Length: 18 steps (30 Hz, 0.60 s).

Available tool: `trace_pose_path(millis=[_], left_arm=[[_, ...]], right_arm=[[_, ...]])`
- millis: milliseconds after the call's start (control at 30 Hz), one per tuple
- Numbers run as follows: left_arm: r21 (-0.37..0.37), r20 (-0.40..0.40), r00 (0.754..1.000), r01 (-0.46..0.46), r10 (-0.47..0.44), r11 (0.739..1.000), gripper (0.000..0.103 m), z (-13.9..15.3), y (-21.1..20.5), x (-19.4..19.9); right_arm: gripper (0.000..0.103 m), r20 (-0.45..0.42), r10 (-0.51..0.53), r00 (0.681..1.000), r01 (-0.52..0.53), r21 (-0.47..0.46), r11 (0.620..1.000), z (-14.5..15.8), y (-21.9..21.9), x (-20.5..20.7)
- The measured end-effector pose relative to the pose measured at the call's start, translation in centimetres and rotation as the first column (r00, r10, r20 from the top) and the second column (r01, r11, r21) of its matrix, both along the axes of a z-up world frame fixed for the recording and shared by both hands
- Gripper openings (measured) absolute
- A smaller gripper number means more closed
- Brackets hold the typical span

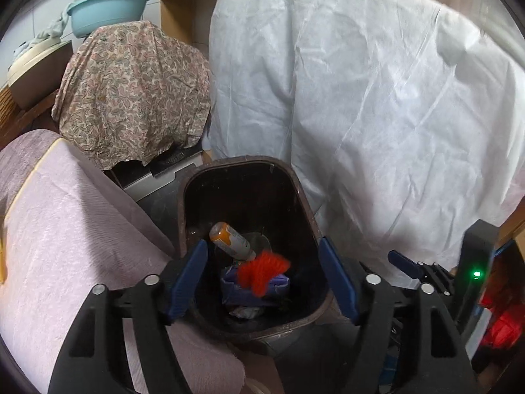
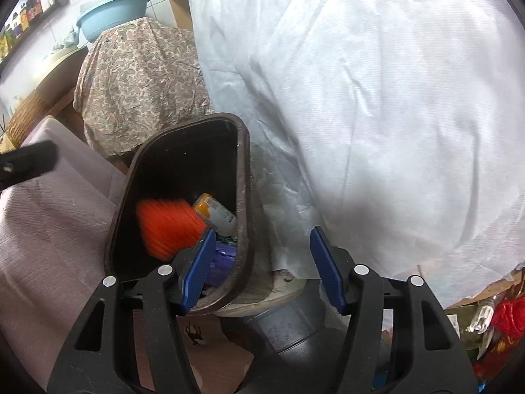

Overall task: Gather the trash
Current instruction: 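Move both tools back over the table toward the snack wrapper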

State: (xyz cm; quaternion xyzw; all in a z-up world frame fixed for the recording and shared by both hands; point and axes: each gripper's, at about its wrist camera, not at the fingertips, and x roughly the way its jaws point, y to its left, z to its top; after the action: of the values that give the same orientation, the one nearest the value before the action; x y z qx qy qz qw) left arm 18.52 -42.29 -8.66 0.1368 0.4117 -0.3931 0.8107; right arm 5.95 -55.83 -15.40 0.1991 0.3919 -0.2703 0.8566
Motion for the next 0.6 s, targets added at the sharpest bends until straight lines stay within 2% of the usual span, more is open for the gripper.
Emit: trace_pose_path(millis=[133, 300, 333, 400, 533, 600], left_arm=[[-0.033, 0.047, 0.999, 0.004, -0.003, 0.999, 0.082, 1.9, 1.7, -1.1], [-0.038, 0.137, 0.991, -0.005, 0.01, 0.999, 0.086, 4.4, 5.8, -2.4], [-0.047, 0.149, 0.989, -0.012, 0.018, 0.999, 0.087, 4.8, 7.0, -2.6], [-0.06, 0.173, 0.984, -0.034, 0.044, 0.998, 0.089, 5.5, 9.0, -2.8], [-0.086, 0.216, 0.969, -0.106, 0.122, 0.991, 0.089, 6.7, 13.8, -2.7], [-0.1, 0.219, 0.956, -0.175, 0.194, 0.979, 0.089, 6.9, 16.5, -2.3]], right_arm=[[0.06, 0.016, 0.023, 1.0, -0.023, -0.003, 1.0, 0.8, 0.8, 0.1], [0.061, 0.038, 0.099, 0.994, -0.099, -0.01, 0.995, 2.3, 3.2, 1.3], [0.064, 0.045, 0.121, 0.992, -0.121, -0.012, 0.993, 2.7, 3.9, 1.6], [0.073, 0.06, 0.16, 0.985, -0.159, -0.015, 0.987, 3.5, 5.2, 2.0], [0.073, 0.088, 0.249, 0.965, -0.248, -0.021, 0.969, 5.2, 8.3, 3.5], [0.073, 0.098, 0.286, 0.953, -0.285, -0.023, 0.958, 5.9, 9.7, 4.0]])
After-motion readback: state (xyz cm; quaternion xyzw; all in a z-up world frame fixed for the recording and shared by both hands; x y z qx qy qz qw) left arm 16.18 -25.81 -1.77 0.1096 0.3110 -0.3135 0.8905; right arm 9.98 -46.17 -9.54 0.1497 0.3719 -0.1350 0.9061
